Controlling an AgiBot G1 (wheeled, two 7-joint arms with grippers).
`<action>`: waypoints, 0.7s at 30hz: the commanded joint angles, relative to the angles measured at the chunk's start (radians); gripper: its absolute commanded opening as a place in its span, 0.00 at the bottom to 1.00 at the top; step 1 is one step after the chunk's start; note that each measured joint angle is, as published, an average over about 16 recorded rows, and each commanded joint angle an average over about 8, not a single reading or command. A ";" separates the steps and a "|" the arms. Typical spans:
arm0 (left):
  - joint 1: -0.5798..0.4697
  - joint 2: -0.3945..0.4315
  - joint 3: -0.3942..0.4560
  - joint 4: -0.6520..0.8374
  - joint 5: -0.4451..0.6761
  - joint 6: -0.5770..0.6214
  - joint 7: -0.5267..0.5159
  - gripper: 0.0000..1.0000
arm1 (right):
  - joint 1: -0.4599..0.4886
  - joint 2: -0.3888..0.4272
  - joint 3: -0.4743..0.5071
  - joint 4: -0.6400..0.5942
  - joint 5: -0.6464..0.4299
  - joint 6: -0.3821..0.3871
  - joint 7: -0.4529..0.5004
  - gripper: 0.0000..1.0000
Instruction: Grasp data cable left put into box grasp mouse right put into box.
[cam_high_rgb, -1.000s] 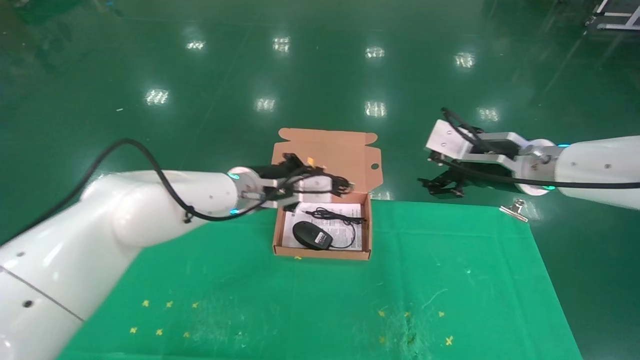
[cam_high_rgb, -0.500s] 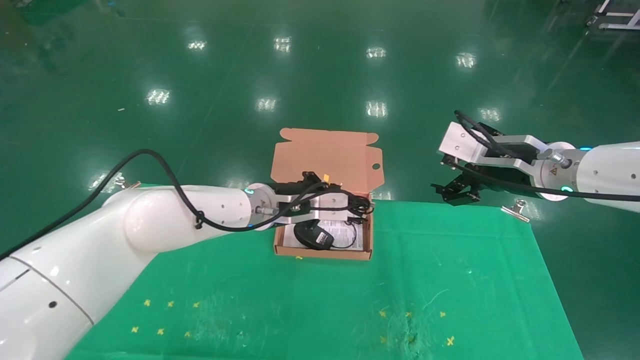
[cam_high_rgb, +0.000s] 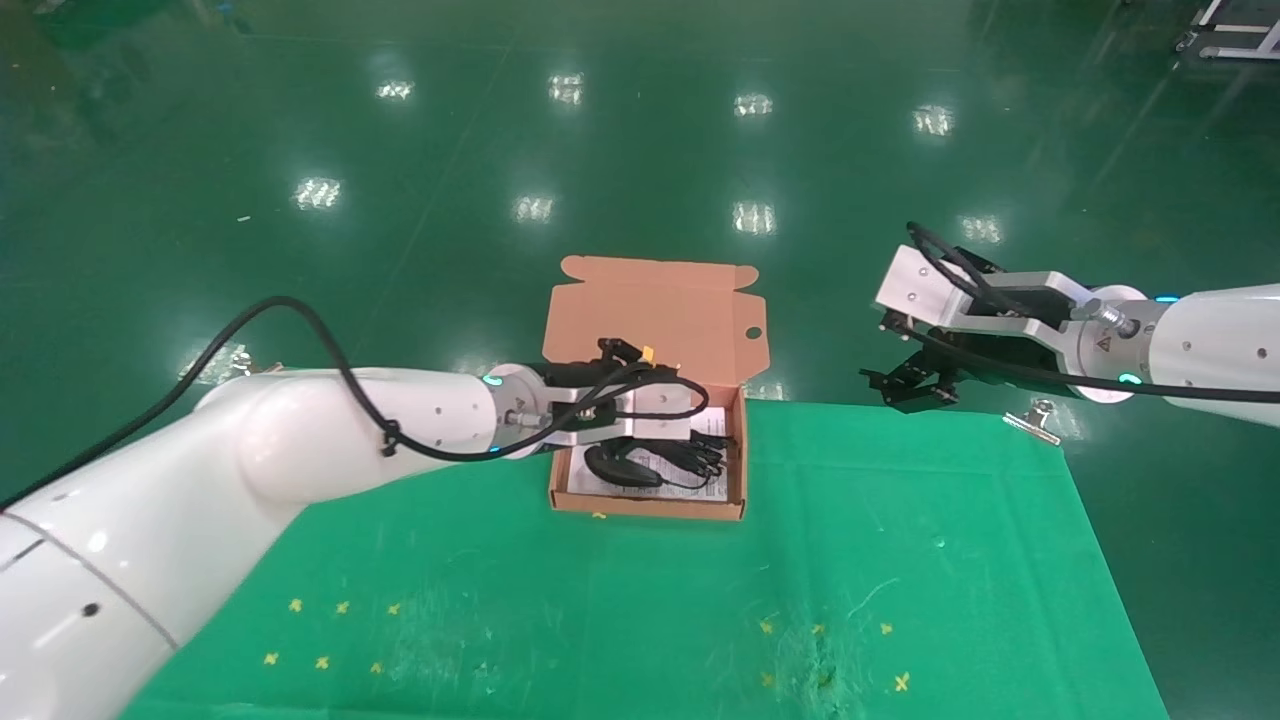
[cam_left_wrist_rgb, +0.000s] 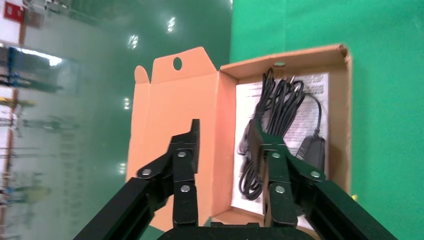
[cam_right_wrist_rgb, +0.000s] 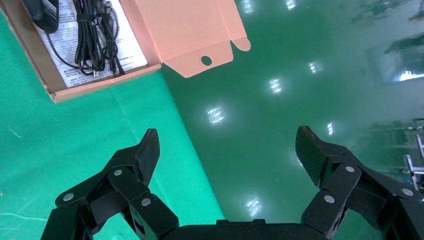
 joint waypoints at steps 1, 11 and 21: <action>-0.003 -0.014 -0.002 -0.015 -0.008 0.004 -0.007 1.00 | 0.002 -0.001 0.002 0.000 0.000 0.004 0.001 1.00; -0.077 -0.050 -0.052 -0.031 -0.033 -0.012 -0.063 1.00 | 0.072 -0.027 0.001 -0.011 -0.043 -0.012 -0.034 1.00; -0.002 -0.149 -0.154 -0.101 -0.194 0.119 -0.084 1.00 | -0.006 0.009 0.075 0.000 0.145 -0.095 -0.091 1.00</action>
